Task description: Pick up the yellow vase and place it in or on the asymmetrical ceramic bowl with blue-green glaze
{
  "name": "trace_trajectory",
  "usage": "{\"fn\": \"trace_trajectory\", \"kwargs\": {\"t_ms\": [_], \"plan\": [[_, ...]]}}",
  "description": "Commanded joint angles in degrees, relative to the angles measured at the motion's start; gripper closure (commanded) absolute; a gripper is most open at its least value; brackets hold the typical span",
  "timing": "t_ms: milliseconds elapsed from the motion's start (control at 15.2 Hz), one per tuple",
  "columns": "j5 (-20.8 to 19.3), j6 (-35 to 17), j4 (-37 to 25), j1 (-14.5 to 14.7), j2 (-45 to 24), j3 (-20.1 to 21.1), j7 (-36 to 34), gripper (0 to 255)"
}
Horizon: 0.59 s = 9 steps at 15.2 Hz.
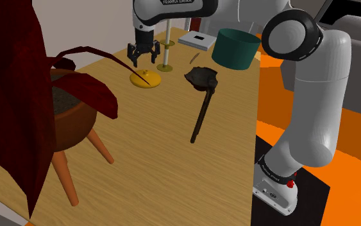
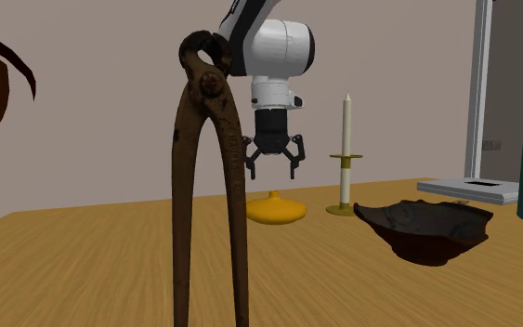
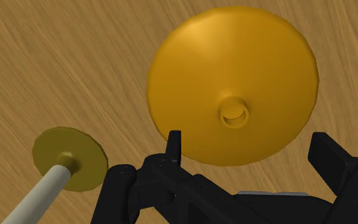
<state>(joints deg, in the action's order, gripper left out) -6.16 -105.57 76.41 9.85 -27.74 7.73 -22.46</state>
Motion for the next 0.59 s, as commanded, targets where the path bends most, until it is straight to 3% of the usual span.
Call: {"fn": "trace_trajectory", "kwargs": {"t_ms": [0,528], "plan": [[-0.1,-1.5,1.1,-0.1,-0.3,-0.1,0.0,0],[-0.1,-3.3,2.6,-0.2,-0.6,-0.1,-0.1,0]]}}
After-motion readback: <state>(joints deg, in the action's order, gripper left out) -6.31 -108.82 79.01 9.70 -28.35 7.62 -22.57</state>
